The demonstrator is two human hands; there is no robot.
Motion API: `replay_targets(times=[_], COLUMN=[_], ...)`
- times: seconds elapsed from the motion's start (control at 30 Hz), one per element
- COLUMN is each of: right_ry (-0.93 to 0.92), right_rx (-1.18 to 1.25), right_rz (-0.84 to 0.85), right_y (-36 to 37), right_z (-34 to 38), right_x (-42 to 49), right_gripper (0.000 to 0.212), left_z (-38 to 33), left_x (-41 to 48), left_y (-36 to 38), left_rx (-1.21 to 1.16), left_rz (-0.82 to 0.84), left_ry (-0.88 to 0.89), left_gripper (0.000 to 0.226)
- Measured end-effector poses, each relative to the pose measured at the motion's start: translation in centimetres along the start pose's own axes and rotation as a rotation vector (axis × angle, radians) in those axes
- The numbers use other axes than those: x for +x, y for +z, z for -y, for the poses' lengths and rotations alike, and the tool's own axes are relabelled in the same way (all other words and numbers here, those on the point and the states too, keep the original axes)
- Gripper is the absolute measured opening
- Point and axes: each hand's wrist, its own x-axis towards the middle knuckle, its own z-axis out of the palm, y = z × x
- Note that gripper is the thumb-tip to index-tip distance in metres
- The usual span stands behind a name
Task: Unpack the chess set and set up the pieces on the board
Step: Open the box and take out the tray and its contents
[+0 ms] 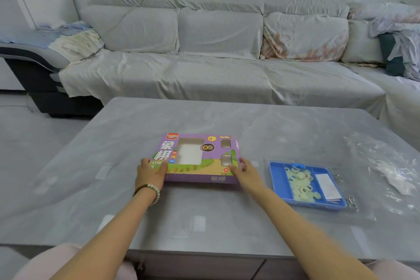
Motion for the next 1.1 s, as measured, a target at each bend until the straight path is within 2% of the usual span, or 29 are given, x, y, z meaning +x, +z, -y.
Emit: replay_targets(times=[0.07, 0.13, 0.27, 0.4, 0.5, 0.57, 0.63, 0.7, 0.77, 0.83, 0.9, 0.97, 1.03, 1.1], right_ry=[0.023, 0.026, 0.041, 0.023, -0.113, -0.212, -0.195, -0.112, -0.099, -0.049, 0.061, 0.088, 0.103, 0.125], right_rx=[0.218, 0.333, 0.345, 0.200, -0.040, -0.261, -0.453, -0.554, -0.632, -0.733, -0.838, -0.872, -0.871, -0.866], right_rz=[-0.019, -0.010, -0.034, -0.101, -0.304, -0.415, -0.462, -0.419, -0.256, -0.074, 0.022, 0.023, 0.000, -0.018], right_y=[-0.9, -2.6, -6.9, -11.3, -15.1, -17.6, -19.6, -20.8, -21.4, -21.5, -21.7, -22.2, -23.3, -24.9], right_z=[0.5, 1.3, 2.3, 3.0, 2.2, 0.7, -1.2, -3.0, -4.8, -6.8, -8.0, -7.8, -7.5, -7.5], right_x=[0.2, 0.4, 2.1, 3.8, 5.9, 7.6, 9.1, 10.1, 10.9, 11.7, 12.5, 13.4, 15.0, 17.1], right_gripper=[0.033, 0.033, 0.037, 0.029, 0.018, 0.032, 0.047, 0.056, 0.065, 0.061, 0.052, 0.050, 0.050, 0.049], left_z=[-0.7, -1.8, -5.2, -9.5, -13.4, -15.9, -17.6, -18.3, -18.5, -19.0, -19.8, -19.8, -19.2, -18.7], left_x=[-0.2, -0.4, -0.4, -0.6, -1.0, -1.6, -1.9, -2.1, -2.2, -2.6, -3.2, -2.9, -1.7, -0.6], left_y=[-0.1, 0.2, 2.6, 6.5, 10.1, 12.8, 15.7, 18.3, 20.7, 22.6, 24.1, 25.4, 26.8, 27.8], left_rx=[-0.206, -0.473, -0.749, -0.828, -0.822, -0.761, -0.508, -0.268, -0.167, -0.108, -0.104, -0.064, 0.084, 0.242], left_rz=[0.020, 0.092, 0.259, 0.339, 0.406, 0.513, 0.620, 0.662, 0.660, 0.704, 0.774, 0.772, 0.696, 0.669], left_ry=[0.025, -0.022, -0.114, -0.103, -0.062, -0.007, 0.080, 0.138, 0.213, 0.326, 0.412, 0.454, 0.474, 0.485], left_gripper=[0.042, 0.039, 0.040, 0.037, 0.035, 0.034, 0.044, 0.056, 0.057, 0.053, 0.051, 0.052, 0.057, 0.052])
